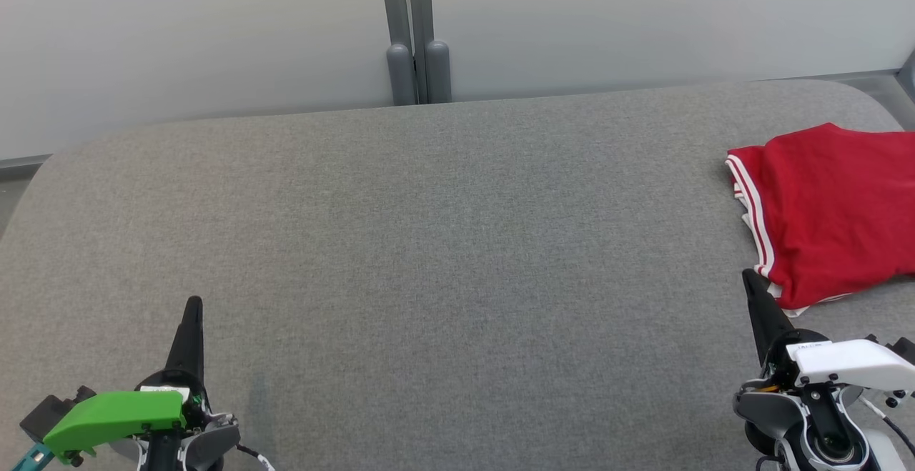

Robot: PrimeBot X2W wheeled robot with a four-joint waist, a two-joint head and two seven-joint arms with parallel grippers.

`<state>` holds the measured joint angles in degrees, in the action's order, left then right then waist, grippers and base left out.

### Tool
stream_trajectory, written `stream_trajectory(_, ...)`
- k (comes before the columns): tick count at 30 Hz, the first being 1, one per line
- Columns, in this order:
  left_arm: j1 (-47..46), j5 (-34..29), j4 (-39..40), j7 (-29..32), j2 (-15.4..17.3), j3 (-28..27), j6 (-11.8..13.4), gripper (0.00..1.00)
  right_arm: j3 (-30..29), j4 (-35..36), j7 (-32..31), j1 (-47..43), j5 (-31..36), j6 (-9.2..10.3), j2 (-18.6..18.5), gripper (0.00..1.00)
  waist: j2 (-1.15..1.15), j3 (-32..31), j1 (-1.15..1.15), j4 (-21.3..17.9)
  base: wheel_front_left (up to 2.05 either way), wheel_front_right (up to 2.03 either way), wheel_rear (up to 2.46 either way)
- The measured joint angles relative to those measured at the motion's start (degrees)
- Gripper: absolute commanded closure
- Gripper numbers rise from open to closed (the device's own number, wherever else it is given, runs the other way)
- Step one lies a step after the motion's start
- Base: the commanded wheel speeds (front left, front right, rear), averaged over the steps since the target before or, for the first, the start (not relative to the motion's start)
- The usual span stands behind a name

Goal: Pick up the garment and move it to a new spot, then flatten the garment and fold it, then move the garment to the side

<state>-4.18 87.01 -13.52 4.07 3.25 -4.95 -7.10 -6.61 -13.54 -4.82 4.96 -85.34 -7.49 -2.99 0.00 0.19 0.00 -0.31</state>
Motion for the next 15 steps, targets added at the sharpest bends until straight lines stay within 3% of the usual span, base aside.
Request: stream_trajectory(15,-1.33,5.35,-0.45,1.75,0.00,-0.63,-0.20,1.00,0.03,-0.42,-1.66,0.90,-6.16,0.00,0.12,1.00,0.00,-0.01,0.00,0.28,0.00,0.00,0.00)
